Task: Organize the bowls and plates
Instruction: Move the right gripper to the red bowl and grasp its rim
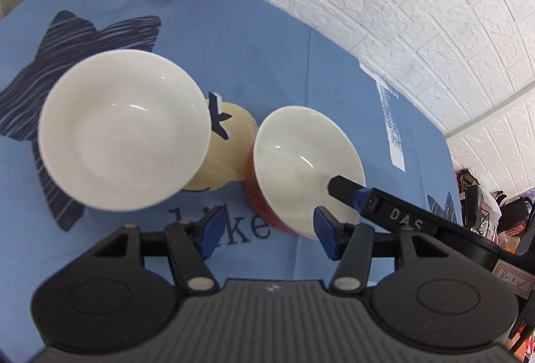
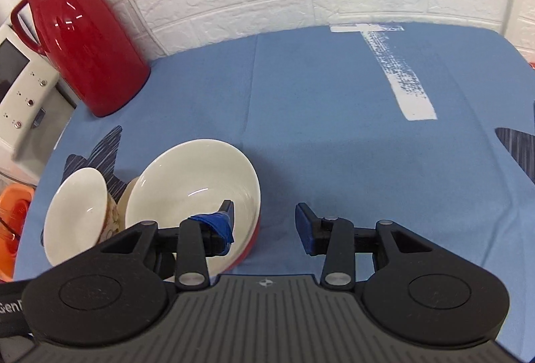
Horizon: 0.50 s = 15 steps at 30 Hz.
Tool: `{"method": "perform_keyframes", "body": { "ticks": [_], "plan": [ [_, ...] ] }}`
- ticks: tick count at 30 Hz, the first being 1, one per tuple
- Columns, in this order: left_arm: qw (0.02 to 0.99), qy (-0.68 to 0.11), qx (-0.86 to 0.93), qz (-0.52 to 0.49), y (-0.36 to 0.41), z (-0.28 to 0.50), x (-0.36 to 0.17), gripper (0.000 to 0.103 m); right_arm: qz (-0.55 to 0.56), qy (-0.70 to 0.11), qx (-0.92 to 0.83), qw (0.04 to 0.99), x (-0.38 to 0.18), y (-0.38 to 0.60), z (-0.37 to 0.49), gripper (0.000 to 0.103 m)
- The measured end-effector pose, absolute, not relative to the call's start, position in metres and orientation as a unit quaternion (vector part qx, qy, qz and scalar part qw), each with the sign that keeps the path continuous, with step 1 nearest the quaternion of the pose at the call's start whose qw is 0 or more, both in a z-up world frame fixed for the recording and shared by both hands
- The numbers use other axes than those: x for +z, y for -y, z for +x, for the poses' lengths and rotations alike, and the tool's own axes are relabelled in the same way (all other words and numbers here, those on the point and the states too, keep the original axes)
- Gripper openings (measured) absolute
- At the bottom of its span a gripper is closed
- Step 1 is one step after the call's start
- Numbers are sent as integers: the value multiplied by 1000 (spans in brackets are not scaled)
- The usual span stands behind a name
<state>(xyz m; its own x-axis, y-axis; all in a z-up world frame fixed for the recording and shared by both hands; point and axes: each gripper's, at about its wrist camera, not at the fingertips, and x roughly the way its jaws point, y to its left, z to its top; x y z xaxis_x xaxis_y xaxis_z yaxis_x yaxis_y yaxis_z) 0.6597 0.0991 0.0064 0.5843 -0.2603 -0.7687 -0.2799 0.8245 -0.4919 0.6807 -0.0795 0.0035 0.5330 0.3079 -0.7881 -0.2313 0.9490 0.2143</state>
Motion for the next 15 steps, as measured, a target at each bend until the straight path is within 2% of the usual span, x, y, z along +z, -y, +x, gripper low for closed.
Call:
{"method": "perform_keyframes", "body": {
  "ticks": [7, 11, 12, 15],
  "plan": [
    [840, -457, 9, -294, -99, 673, -4, 51, 40, -468, 167, 867, -13, 78, 697, 25],
    [839, -454, -10, -299, -104, 676, -8, 34, 44, -454, 199, 868, -16, 71, 696, 23],
    [841, -453, -16, -297, -105, 676, -8, 26, 49, -454, 205, 866, -17, 70, 697, 20],
    [844, -452, -22, -288, -103, 678, -8, 15, 47, -450, 216, 865, -19, 65, 695, 12]
  ]
}}
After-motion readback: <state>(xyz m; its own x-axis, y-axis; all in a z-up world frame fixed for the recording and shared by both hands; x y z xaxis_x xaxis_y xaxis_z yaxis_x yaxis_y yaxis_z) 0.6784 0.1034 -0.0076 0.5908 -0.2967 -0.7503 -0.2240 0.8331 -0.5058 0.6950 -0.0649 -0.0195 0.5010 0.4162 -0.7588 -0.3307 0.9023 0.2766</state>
